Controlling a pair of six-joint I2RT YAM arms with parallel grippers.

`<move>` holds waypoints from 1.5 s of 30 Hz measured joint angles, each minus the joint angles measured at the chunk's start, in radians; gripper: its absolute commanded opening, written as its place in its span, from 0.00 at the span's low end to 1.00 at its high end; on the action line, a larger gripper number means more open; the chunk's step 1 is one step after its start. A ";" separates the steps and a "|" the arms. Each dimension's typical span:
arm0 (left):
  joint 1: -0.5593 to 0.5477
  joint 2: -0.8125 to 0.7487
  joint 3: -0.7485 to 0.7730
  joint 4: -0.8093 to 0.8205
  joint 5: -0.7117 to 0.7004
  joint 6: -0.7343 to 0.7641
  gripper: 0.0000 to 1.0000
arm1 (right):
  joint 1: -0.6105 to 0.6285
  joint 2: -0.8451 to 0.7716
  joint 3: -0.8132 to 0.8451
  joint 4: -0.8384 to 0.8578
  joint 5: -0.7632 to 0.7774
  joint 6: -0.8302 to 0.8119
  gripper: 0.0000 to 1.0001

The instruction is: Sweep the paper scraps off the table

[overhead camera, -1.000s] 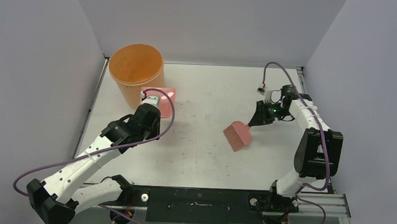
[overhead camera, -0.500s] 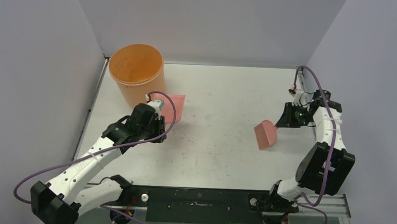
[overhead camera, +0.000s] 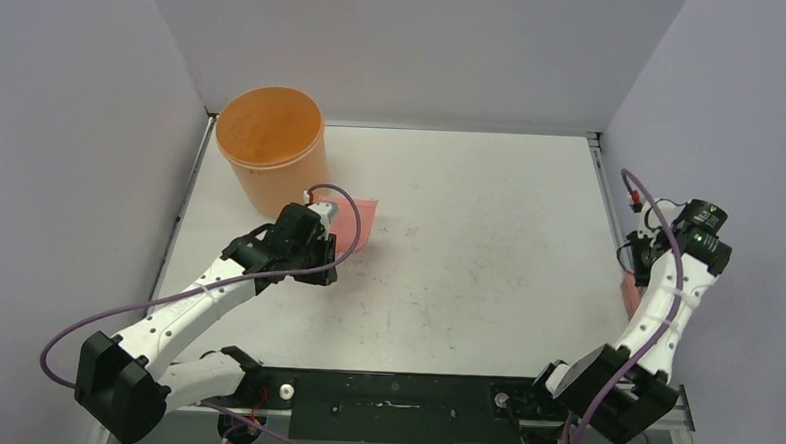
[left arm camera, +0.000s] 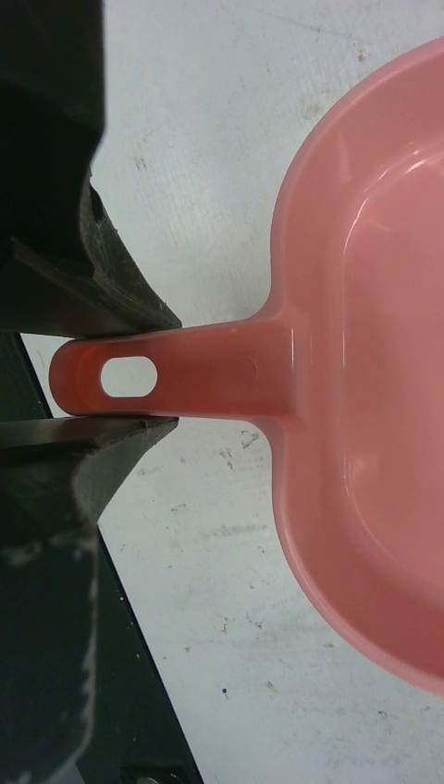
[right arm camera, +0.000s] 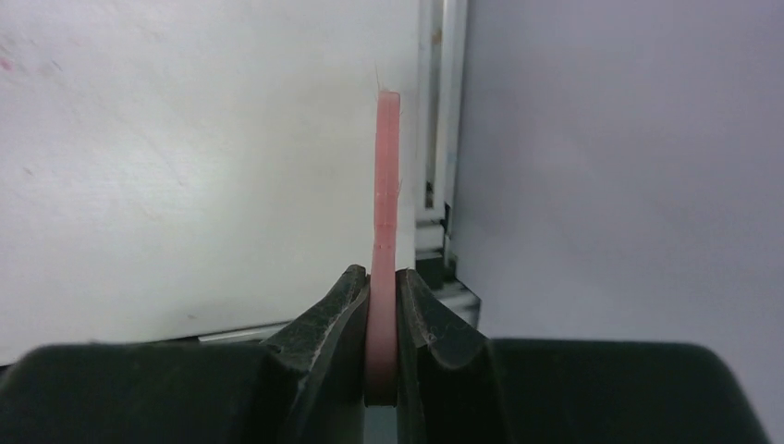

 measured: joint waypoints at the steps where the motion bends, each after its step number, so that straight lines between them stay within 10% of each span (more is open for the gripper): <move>1: 0.000 0.013 0.000 0.000 0.002 0.000 0.00 | 0.001 -0.053 -0.033 0.006 0.044 -0.030 0.05; 8: 0.002 0.089 0.000 0.000 0.003 0.009 0.00 | 0.017 -0.250 -0.232 -0.125 0.042 -0.230 0.05; 33: 0.032 0.194 0.155 -0.175 -0.105 0.003 0.00 | 0.832 0.469 0.200 -0.204 -0.845 -0.107 0.05; 45: -0.064 0.282 0.161 -0.262 -0.043 -0.050 0.03 | 0.952 0.182 0.021 0.352 -0.340 0.211 0.06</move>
